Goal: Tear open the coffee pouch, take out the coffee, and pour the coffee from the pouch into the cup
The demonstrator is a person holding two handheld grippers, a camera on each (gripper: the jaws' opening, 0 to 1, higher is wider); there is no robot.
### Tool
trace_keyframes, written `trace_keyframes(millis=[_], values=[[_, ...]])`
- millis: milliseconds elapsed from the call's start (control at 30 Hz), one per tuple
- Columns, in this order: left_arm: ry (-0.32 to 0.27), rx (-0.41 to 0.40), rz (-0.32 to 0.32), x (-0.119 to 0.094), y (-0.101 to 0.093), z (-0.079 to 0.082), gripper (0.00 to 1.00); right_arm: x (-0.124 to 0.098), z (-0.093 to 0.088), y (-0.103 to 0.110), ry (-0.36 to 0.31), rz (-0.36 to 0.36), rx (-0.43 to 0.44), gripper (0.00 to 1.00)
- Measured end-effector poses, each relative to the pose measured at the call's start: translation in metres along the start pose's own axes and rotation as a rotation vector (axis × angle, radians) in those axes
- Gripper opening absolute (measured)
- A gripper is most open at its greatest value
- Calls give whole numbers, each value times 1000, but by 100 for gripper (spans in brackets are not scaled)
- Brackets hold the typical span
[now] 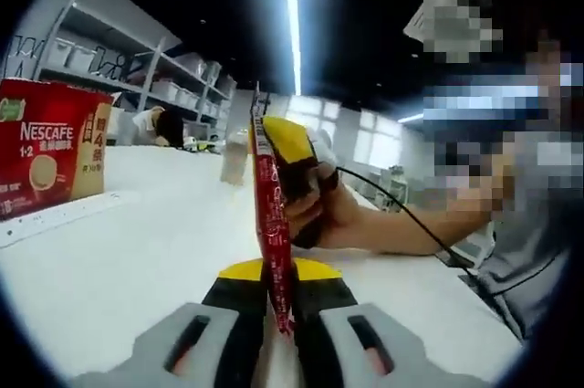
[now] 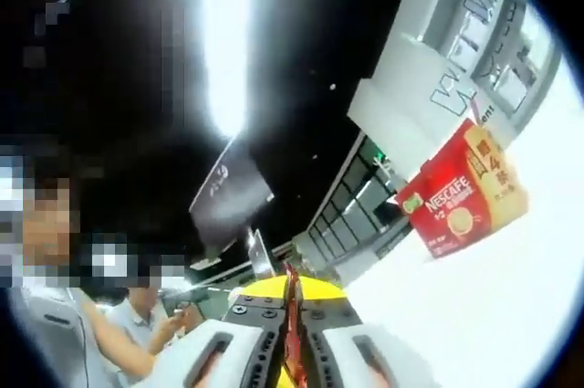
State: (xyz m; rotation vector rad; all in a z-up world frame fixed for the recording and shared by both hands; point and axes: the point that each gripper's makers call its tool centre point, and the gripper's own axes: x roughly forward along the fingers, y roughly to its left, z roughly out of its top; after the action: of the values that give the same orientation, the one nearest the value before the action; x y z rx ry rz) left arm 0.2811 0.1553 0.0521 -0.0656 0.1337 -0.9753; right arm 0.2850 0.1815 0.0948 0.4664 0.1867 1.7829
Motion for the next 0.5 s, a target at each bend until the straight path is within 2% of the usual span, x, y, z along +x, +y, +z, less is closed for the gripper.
trace_keyframes(millis=[133,200,233,267,300,333,367,400,500], values=[[-16,-102,-32,-8,-2,4,12,2,1,12,-50,-31,-44,6],[21,-98,-51,-7,-7,-2,12,-10,26,9,-186,-67,-36,8],[31,-117,-77,-9,-16,-3,12,-20,43,17,-276,-53,-29,8],[34,-133,-125,-13,-29,-4,12,-18,44,28,-274,-36,-24,9],[22,-123,-145,-15,-34,-3,12,-15,46,31,-260,-42,-12,9],[53,-74,-104,-11,-30,-10,12,-19,38,20,-273,-113,101,9],[33,-102,-88,-15,-25,-6,12,-13,42,20,-320,-118,16,8],[20,-105,-80,-17,-24,-5,12,-14,42,23,-341,-117,-4,6],[36,-93,-91,-18,-28,-7,12,-13,38,22,-337,-104,36,4]])
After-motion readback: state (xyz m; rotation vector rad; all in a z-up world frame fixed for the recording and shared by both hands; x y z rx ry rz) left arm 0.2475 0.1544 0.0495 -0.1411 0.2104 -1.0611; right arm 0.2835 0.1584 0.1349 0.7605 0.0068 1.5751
